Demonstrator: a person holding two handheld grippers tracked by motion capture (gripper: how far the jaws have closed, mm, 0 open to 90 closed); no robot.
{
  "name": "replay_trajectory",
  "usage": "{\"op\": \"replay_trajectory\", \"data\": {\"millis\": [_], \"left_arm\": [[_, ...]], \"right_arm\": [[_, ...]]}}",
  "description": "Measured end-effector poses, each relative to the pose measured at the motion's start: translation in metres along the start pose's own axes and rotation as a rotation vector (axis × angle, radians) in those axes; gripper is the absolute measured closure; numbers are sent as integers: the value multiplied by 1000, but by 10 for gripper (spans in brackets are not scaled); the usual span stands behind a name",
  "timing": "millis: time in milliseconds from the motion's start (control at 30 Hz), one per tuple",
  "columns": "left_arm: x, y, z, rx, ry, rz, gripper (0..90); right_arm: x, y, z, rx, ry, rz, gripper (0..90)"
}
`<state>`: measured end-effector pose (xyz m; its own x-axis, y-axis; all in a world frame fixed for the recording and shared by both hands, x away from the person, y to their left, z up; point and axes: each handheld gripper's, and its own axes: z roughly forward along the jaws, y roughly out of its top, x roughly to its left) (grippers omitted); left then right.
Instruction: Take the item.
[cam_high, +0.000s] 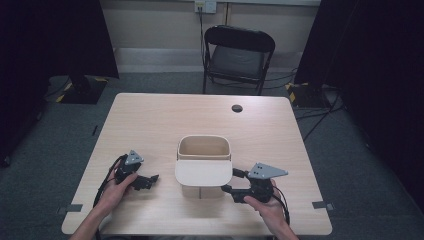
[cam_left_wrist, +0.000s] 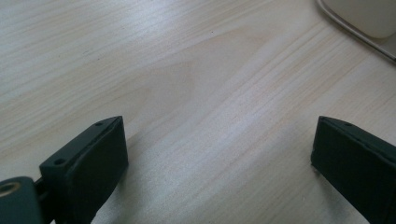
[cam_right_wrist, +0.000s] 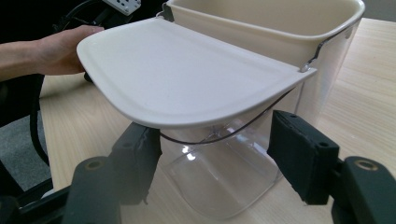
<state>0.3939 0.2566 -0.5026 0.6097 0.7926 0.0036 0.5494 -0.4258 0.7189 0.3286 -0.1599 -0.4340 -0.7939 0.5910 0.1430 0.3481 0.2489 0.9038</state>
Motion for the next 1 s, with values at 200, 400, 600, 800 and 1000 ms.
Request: {"op": "replay_trajectory", "data": {"millis": [200, 400, 600, 800, 1000], "left_arm": [[0, 0, 0, 0, 0, 0, 31], [0, 0, 0, 0, 0, 0, 31], [0, 0, 0, 0, 0, 0, 31], [0, 0, 0, 0, 0, 0, 30], [0, 0, 0, 0, 0, 0, 31]], "right_arm": [[-1, 2, -1, -6, -2, -1, 351], [0, 3, -2, -13, -2, -6, 363], [0, 4, -3, -22, -4, -8, 365], [2, 6, -3, -19, -12, -13, 351], [1, 8, -3, -24, -9, -14, 352]]}}
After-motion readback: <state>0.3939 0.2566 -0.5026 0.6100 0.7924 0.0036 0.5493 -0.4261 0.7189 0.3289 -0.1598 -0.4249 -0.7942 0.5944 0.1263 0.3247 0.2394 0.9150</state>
